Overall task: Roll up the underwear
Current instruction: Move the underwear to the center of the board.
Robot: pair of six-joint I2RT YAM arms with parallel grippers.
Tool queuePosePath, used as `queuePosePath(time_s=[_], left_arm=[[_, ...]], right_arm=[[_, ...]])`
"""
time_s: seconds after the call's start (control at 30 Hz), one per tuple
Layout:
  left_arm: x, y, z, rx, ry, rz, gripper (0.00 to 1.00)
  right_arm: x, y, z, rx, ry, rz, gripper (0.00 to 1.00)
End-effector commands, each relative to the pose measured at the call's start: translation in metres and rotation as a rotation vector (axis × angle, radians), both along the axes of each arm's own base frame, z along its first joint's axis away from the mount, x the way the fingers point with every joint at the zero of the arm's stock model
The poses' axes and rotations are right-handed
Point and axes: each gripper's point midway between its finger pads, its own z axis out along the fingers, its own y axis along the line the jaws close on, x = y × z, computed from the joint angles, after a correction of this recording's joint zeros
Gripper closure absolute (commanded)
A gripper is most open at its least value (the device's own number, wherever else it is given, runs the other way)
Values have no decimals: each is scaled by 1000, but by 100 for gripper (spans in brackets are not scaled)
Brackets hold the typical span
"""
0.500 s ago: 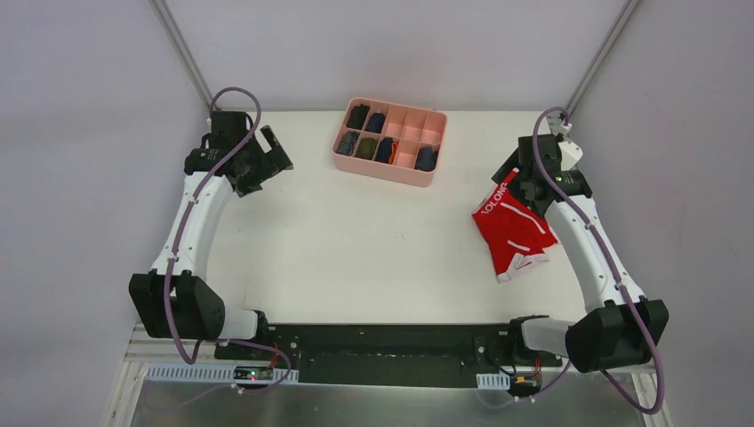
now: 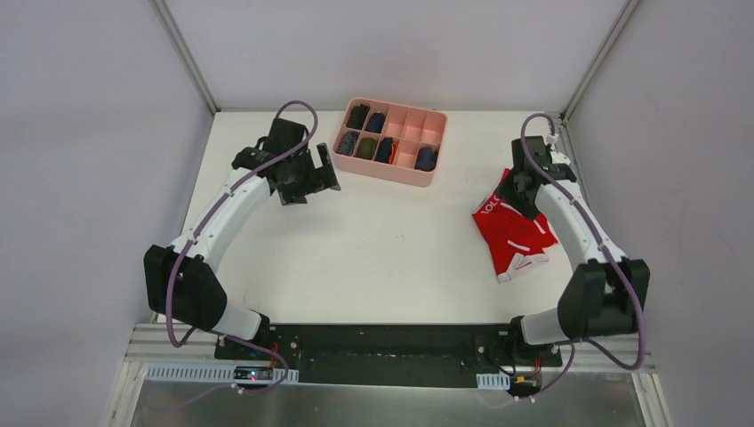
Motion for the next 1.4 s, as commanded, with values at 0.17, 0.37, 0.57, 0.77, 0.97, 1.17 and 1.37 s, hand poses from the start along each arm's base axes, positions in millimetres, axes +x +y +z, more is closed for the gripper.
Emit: queuePosePath(time_s=[0.17,0.37,0.57,0.77,0.97,1.17,1.37], left_arm=[[-9,-19,-19,-3,63,-16,1],[-10,-16,-17,10,57,-12,1],[-16,-10,-21,22,63,8,1],[-9,-9,-20,45,54,5,1],[13,-15,-10,50,34,-17,1],[19,-34,-34,-16,142,-19,1],[-13,-38,-69,-51,290,-22,13]], right_arm=[[27,3,-68,89,276,-62,28],[35,10,-113,126,373,-117,44],[28,15,-106,117,353,-77,100],[8,74,-52,81,264,219,100],[-80,183,-29,109,212,761,100],[-154,190,-52,37,265,876,23],[-149,166,-39,43,171,697,22]])
